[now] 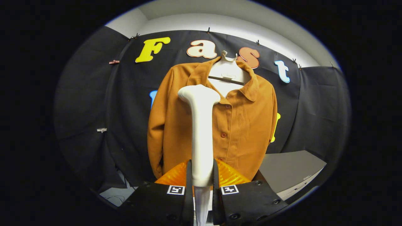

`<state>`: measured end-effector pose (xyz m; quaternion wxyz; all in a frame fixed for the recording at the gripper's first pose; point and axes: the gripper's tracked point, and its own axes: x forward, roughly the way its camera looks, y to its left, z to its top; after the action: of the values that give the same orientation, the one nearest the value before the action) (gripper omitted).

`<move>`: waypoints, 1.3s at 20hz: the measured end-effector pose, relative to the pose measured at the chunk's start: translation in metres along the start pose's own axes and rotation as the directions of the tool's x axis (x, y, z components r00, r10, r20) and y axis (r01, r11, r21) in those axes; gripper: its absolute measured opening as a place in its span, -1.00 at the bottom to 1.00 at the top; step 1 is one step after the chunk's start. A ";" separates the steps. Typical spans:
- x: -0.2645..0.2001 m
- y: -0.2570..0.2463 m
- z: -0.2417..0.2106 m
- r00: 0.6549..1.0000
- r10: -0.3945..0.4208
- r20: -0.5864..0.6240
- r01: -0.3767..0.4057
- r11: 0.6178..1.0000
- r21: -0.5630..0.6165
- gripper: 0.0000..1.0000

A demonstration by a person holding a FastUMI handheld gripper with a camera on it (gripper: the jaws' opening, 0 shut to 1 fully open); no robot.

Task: Iron the clothes twice with a garment steamer, once on the left side and once on the right side.

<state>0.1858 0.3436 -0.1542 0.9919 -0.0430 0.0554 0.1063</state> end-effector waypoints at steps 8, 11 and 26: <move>0.023 0.005 -0.059 0.993 -0.014 -0.114 0.013 1.000 -0.012 -0.46; 0.026 0.005 -0.083 0.988 -0.018 -0.156 0.016 1.000 -0.016 -0.46; 0.007 0.005 -0.187 0.936 0.011 -0.351 -0.009 1.000 0.007 -0.46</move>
<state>0.1725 0.3314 -0.3404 0.9657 -0.0582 0.2317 0.1016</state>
